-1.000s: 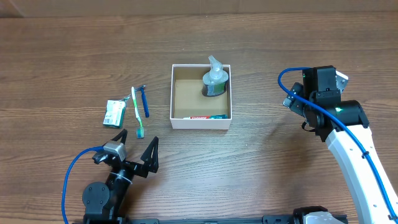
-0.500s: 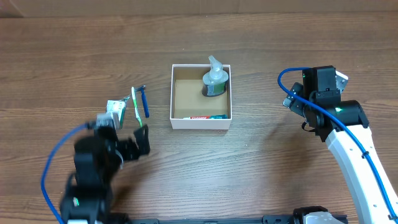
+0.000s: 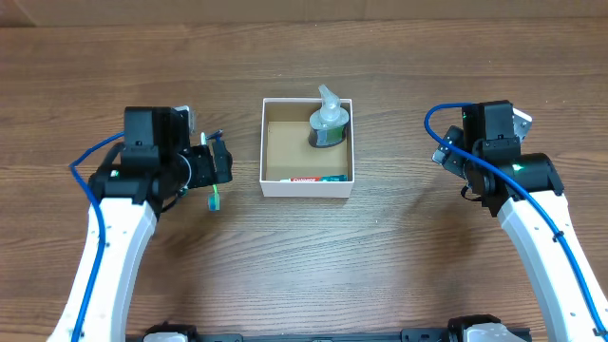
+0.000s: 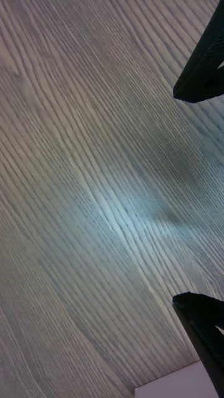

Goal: Pack container
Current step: 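Reach the left gripper to the green toothbrush and grasp it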

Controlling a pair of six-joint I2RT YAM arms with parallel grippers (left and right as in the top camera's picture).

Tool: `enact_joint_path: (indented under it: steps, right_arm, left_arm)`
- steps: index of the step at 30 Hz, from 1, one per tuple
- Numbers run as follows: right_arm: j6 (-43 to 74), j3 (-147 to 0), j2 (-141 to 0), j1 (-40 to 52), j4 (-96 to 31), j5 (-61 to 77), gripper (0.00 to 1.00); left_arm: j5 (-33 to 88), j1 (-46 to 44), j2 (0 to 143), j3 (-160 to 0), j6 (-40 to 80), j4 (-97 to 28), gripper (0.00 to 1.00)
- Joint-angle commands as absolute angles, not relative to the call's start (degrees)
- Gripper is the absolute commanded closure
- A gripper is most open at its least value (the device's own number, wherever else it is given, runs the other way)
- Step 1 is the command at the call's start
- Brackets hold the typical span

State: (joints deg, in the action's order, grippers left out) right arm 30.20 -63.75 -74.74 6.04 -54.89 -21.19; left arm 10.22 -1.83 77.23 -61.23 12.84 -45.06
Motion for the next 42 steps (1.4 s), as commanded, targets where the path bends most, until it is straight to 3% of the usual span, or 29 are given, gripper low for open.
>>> enact_joint_path:
  steps: [1,4,7,8,9,10,11,12,22,27,36,42]
  right_arm:
    - [30.4,-64.4,-74.1,6.0,-54.6,-21.6,0.00]
    - [30.4,-64.4,-74.1,6.0,-54.6,-21.6,0.00]
    - [30.4,-64.4,-74.1,6.0,-54.6,-21.6,0.00]
    - [30.4,-64.4,-74.1,6.0,-54.6,-21.6,0.00]
    - [30.4,-64.4,-74.1,6.0,-54.6,-21.6,0.00]
    - [30.4,-64.4,-74.1,6.0,-54.6,-21.6,0.00]
    - [30.4,-64.4,-74.1,6.0,-54.6,-21.6,0.00]
    - [30.4,-64.4,-74.1,6.0,-54.6,-21.6,0.00]
    - [30.4,-64.4,-74.1,6.0,-54.6,-21.6,0.00]
    - [30.4,-64.4,-74.1,6.0,-54.6,-21.6,0.00]
    - [30.4,-64.4,-74.1,6.0,-54.6,-21.6,0.00]
    - [30.4,-64.4,-74.1,6.0,-54.6,-21.6,0.00]
  left_arm:
    - [11.3,-1.5,84.1,-61.8,11.1,-44.0,0.00]
    - [11.3,-1.5,89.6,-61.8,11.2,-41.3,0.05]
    - [7.7,-1.5,94.3,-61.8,11.9,-39.8,0.18]
    - [6.4,-1.5,95.6,-61.8,12.3,-39.3,0.26]
    - [5.9,-1.5,96.6,-61.8,12.3,-38.7,0.47]
    - [5.6,-1.5,97.4,-61.8,12.3,-38.2,0.55]
    - [5.5,-1.5,98.0,-61.8,12.4,-37.6,0.54]
    - [5.3,-1.5,98.7,-61.8,12.4,-36.8,0.46]
    - [0.4,-1.5,102.0,-61.8,14.2,-34.2,0.43]
    - [-0.6,-1.5,102.8,-61.8,15.5,-32.6,0.48]
    - [-0.6,-1.5,106.3,-61.8,17.4,-30.5,0.50]
    - [-0.6,-1.5,107.4,-61.8,17.4,-29.5,0.60]
